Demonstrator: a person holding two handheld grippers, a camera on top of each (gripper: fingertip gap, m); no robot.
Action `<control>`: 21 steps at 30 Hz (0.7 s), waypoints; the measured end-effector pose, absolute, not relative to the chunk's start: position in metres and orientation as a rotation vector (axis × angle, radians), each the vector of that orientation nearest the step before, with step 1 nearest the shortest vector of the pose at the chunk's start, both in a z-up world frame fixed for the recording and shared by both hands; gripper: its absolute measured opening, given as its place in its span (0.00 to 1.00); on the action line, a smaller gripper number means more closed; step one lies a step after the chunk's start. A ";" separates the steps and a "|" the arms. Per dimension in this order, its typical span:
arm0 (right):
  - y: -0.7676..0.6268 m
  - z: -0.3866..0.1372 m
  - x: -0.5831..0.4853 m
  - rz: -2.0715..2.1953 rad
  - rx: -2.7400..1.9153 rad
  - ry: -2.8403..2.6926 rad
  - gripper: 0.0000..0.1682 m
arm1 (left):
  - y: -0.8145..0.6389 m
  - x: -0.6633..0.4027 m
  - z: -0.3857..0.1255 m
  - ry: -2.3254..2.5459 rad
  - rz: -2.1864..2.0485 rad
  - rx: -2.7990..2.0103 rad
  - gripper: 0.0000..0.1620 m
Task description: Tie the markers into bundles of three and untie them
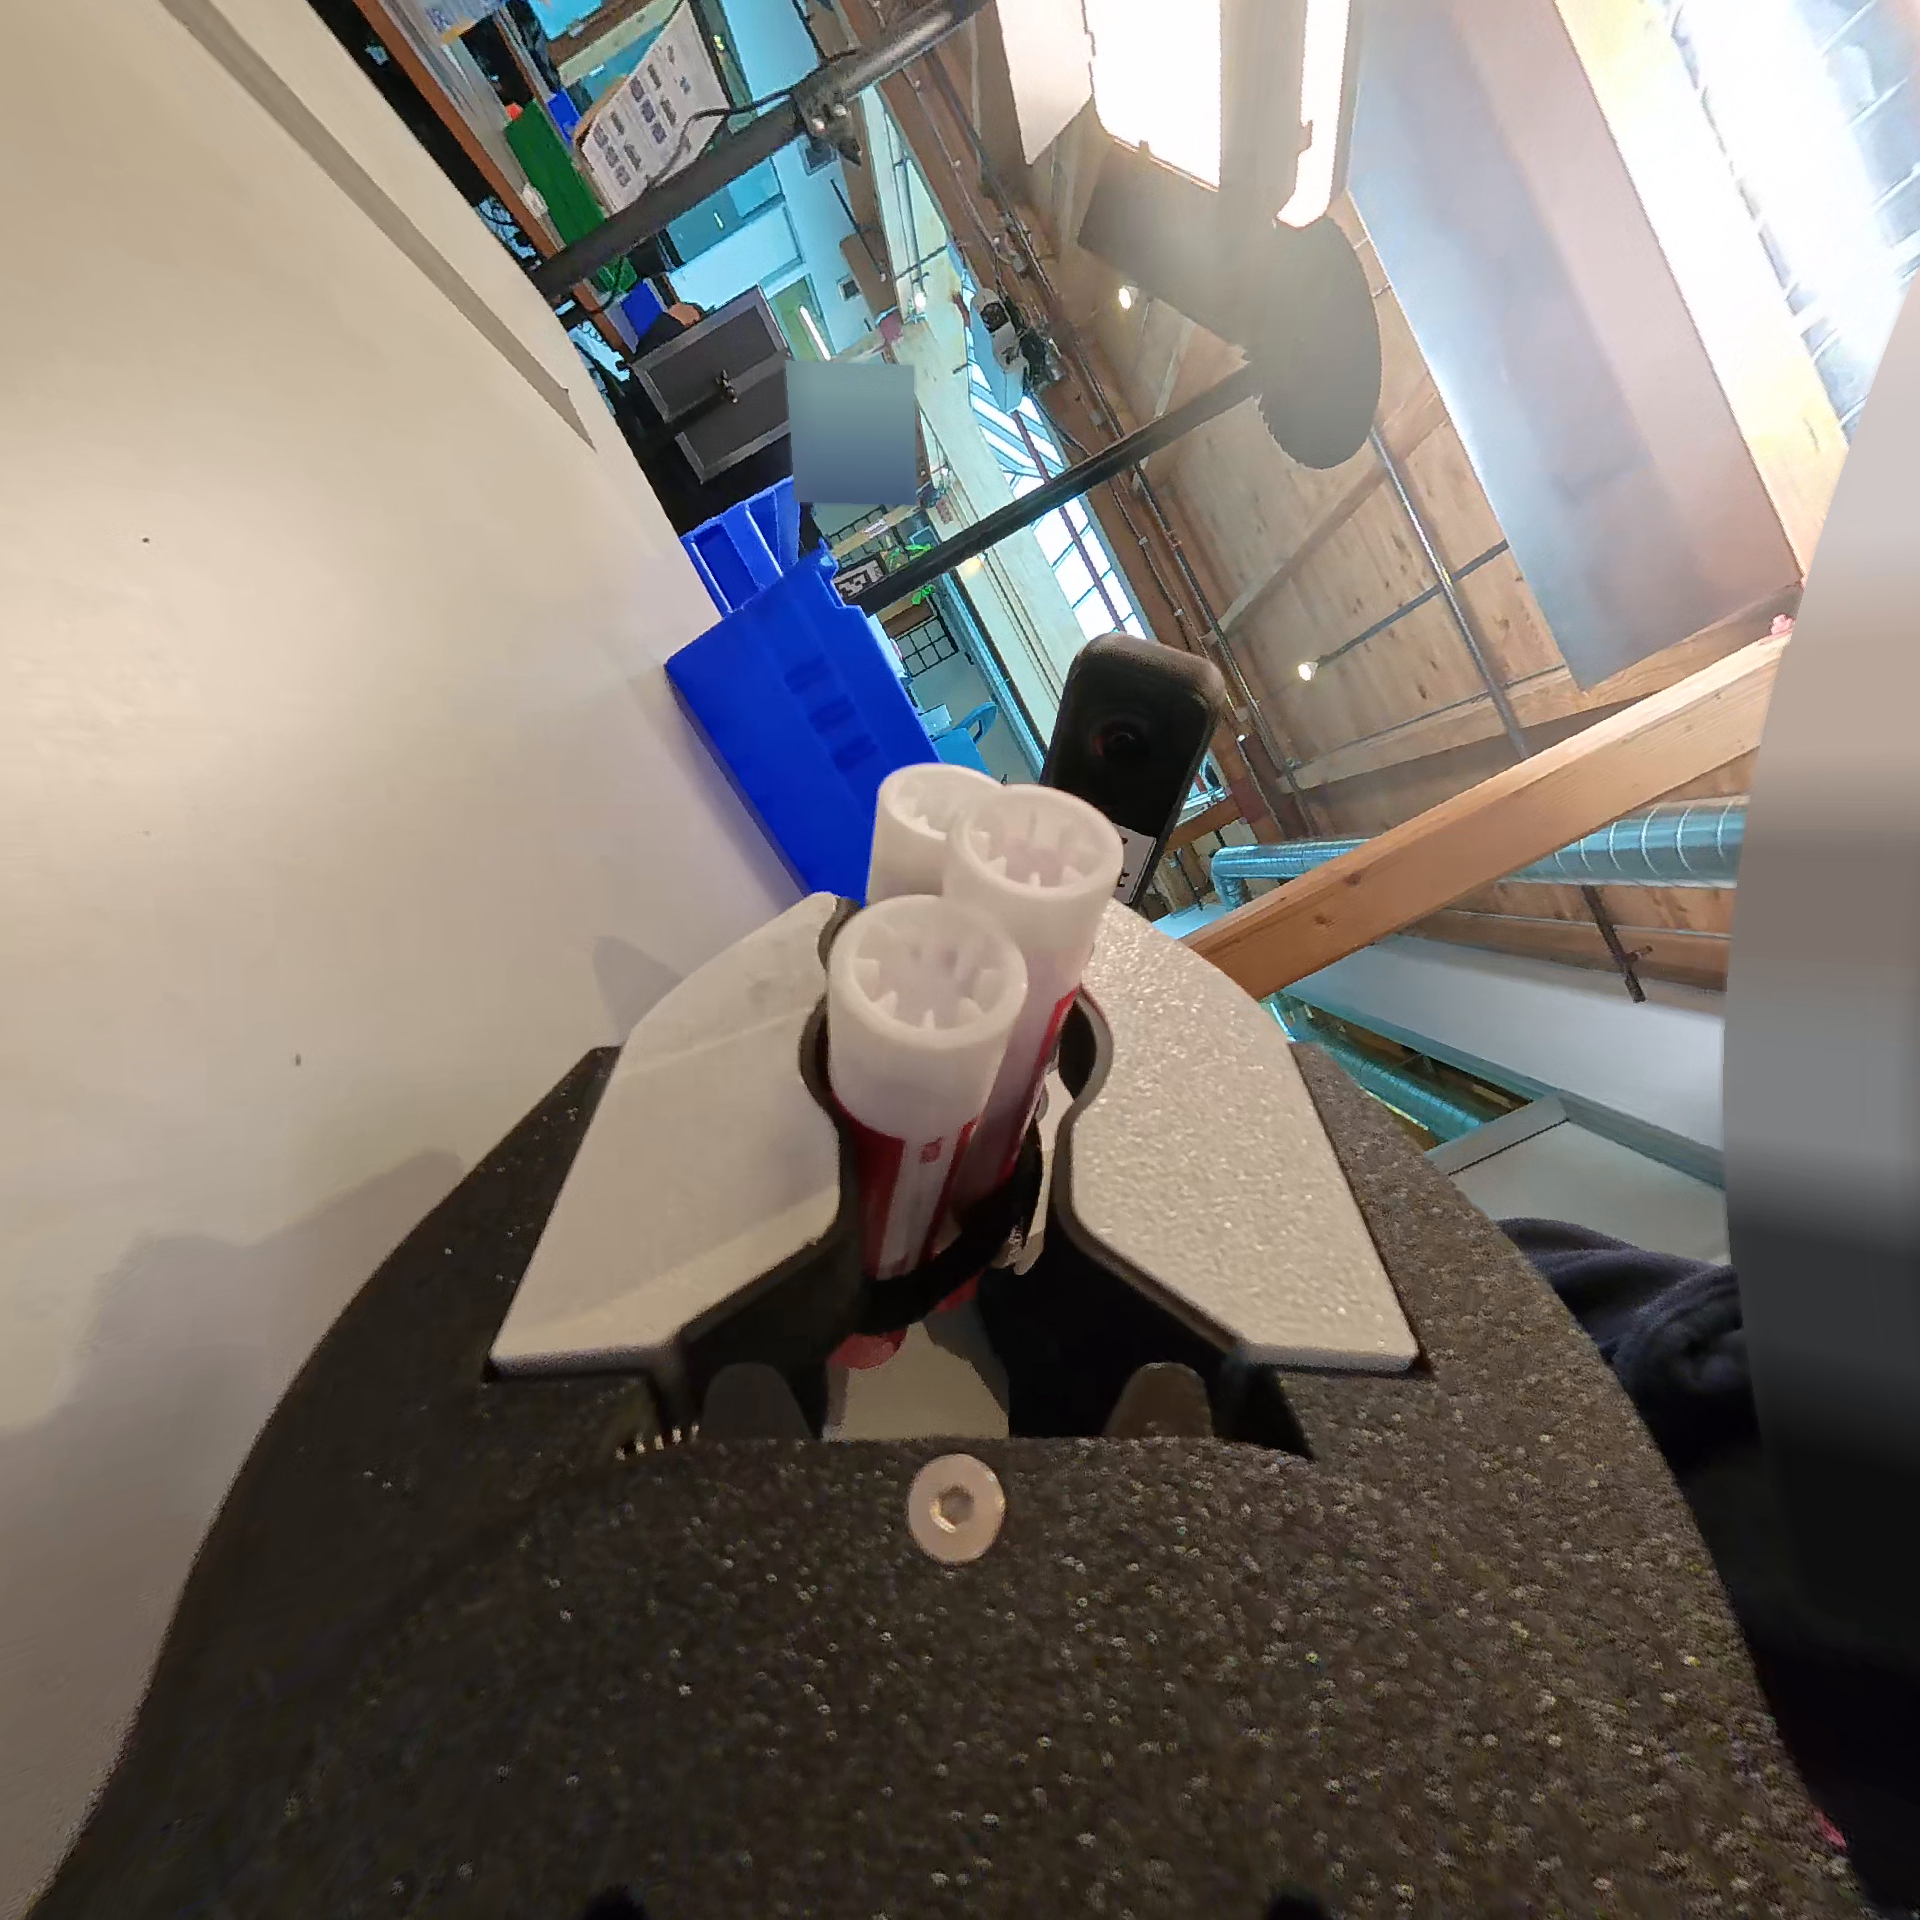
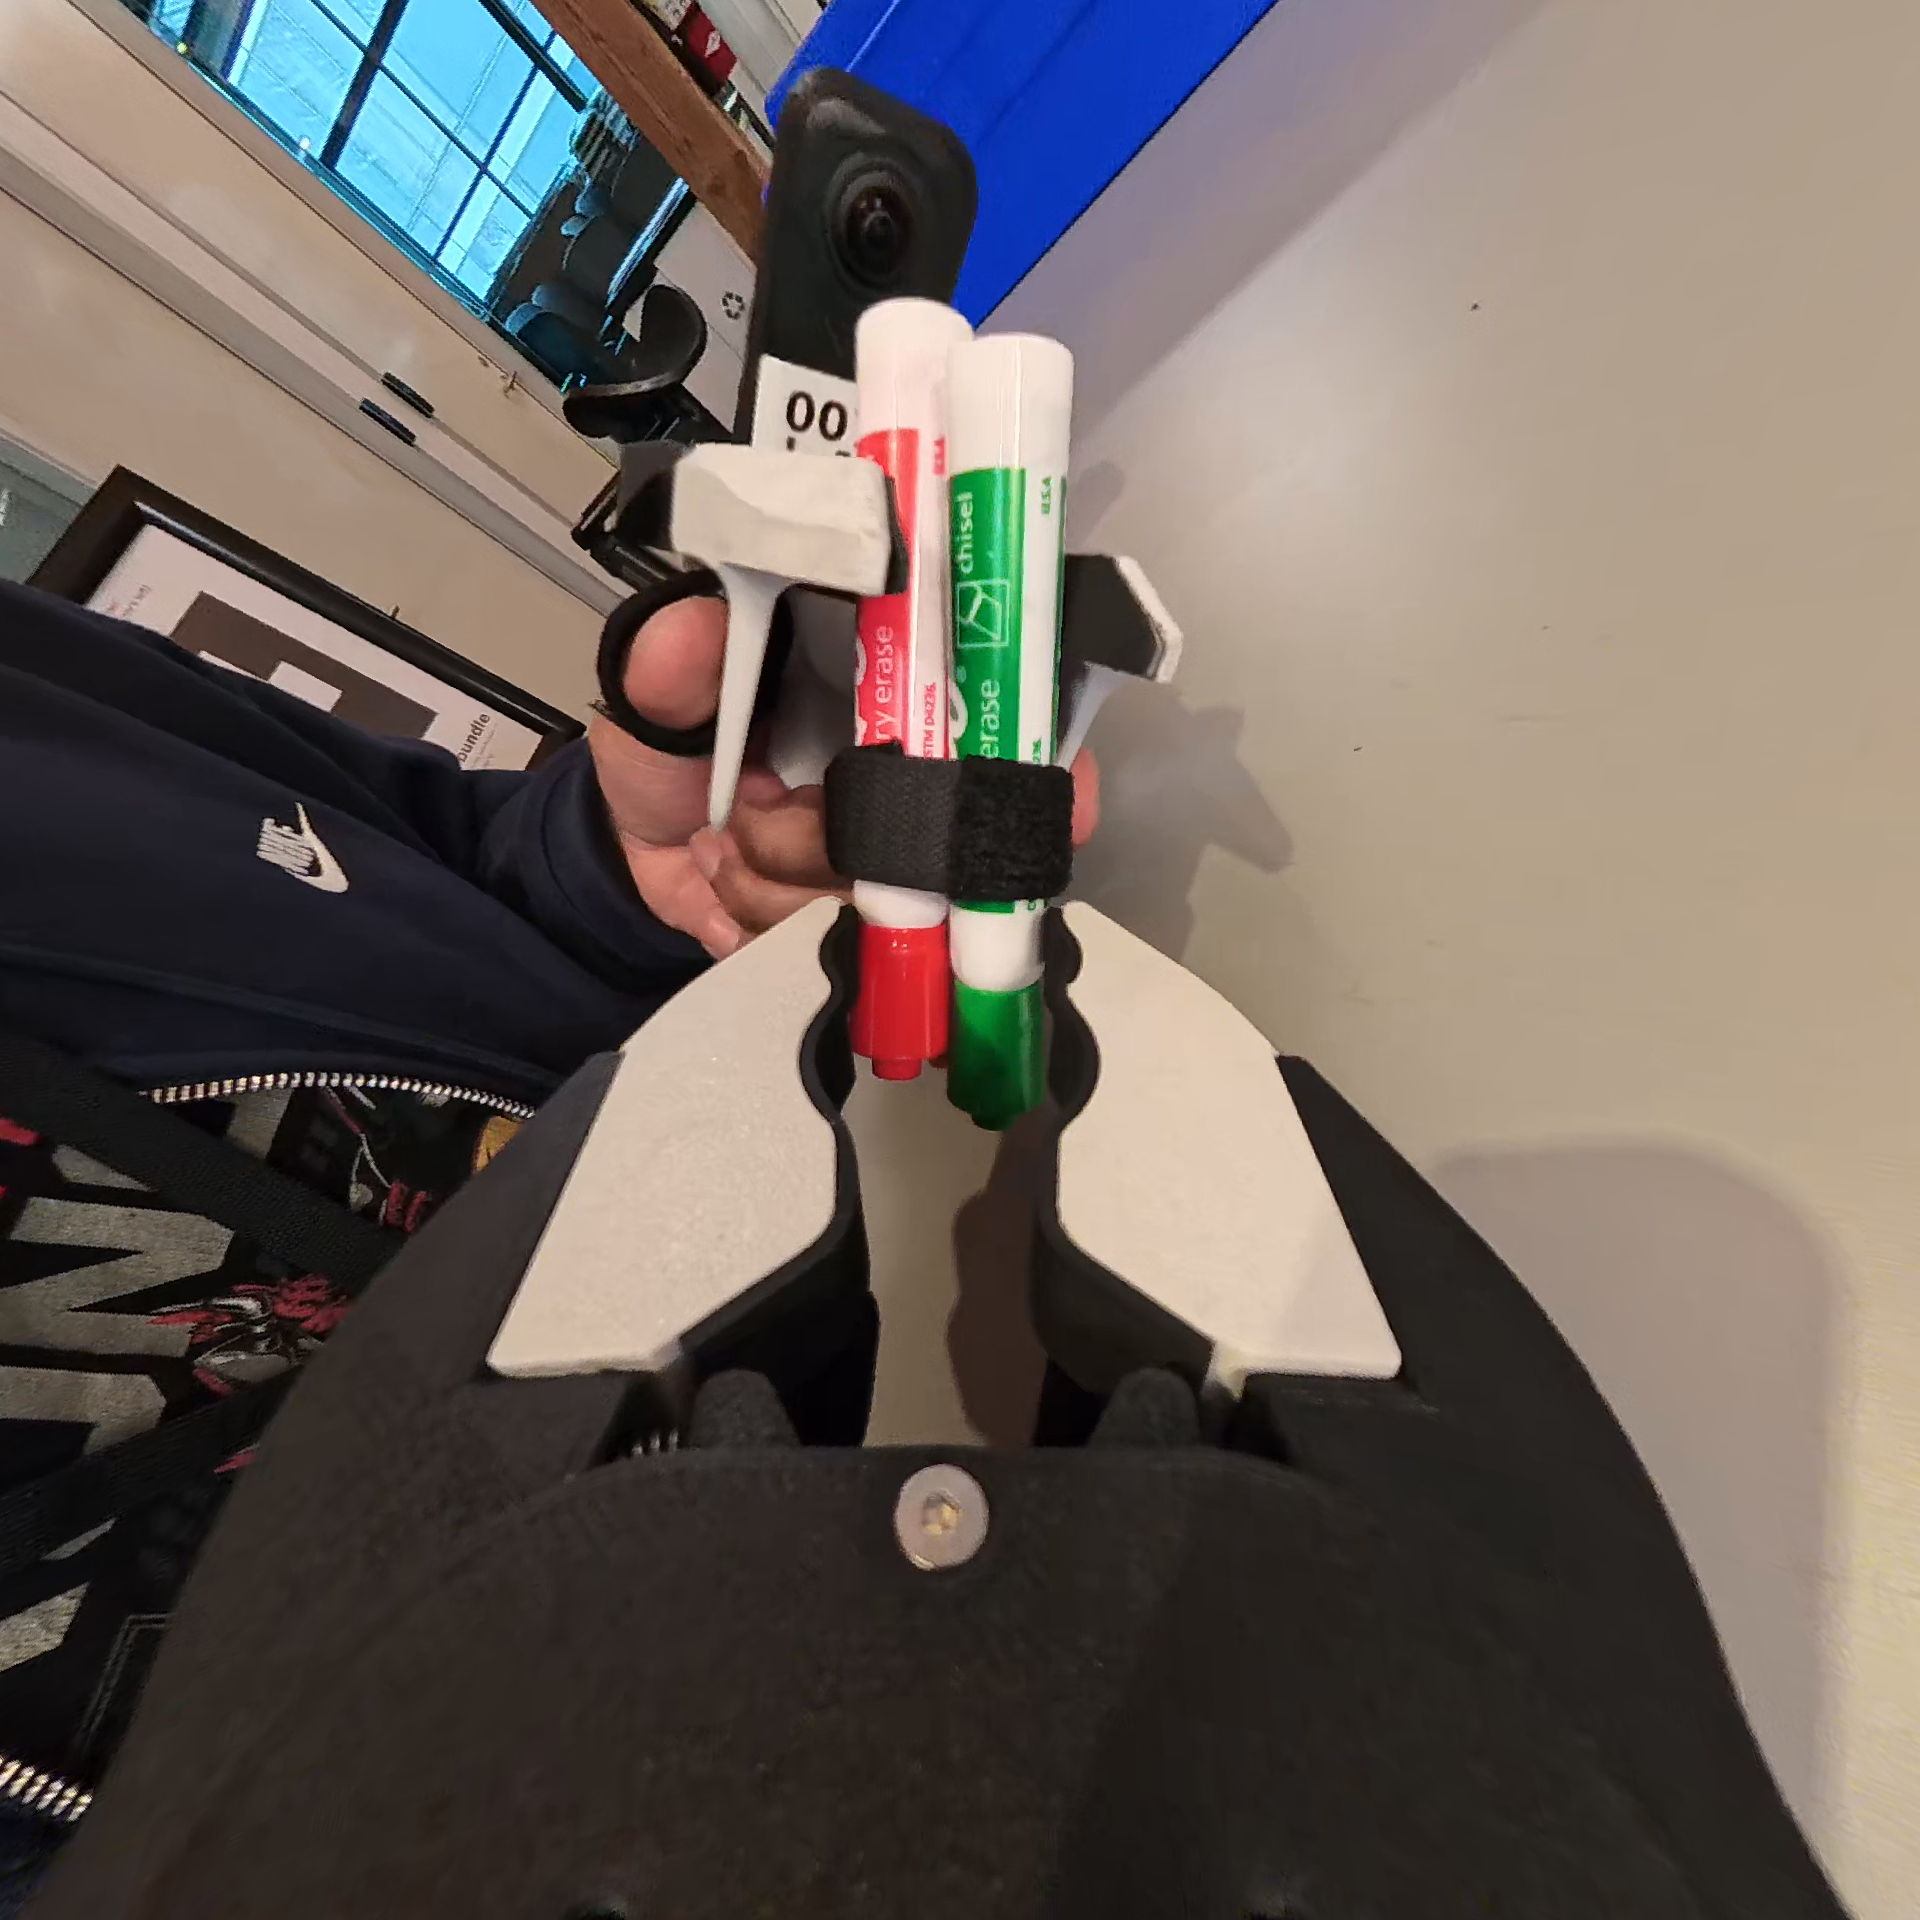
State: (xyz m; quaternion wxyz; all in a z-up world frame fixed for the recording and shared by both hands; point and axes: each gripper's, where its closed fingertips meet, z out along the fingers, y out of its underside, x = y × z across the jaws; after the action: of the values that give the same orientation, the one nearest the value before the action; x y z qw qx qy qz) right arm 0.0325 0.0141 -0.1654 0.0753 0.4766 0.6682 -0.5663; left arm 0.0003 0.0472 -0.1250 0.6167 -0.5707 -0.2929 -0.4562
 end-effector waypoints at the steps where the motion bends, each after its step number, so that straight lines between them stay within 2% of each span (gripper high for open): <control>1: 0.015 -0.166 0.032 -1.696 1.436 2.002 0.20 | 0.047 -0.001 -0.127 -0.694 -1.061 -1.310 0.23; 5: 0.015 -0.164 0.029 -1.709 1.448 1.986 0.20 | 0.047 -0.009 -0.131 -0.783 -1.078 -1.262 0.16; 11: 0.018 -0.158 0.023 -1.767 1.470 2.014 0.22 | 0.047 -0.021 -0.135 -0.917 -1.137 -1.127 0.15; 16: 0.033 -0.147 0.018 -1.883 1.518 2.289 0.31 | 0.044 -0.035 -0.132 -1.004 -1.166 -0.974 0.14; 21: 0.028 -0.155 0.026 -1.840 1.540 2.166 0.32 | 0.040 -0.039 -0.127 -1.011 -1.215 -0.850 0.14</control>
State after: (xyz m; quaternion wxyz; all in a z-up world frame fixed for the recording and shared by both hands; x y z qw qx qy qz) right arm 0.0257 0.0279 -0.1547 -0.0455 0.4760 0.6692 -0.5688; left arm -0.0385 0.0401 -0.1273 0.6237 -0.3702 -0.4403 -0.5293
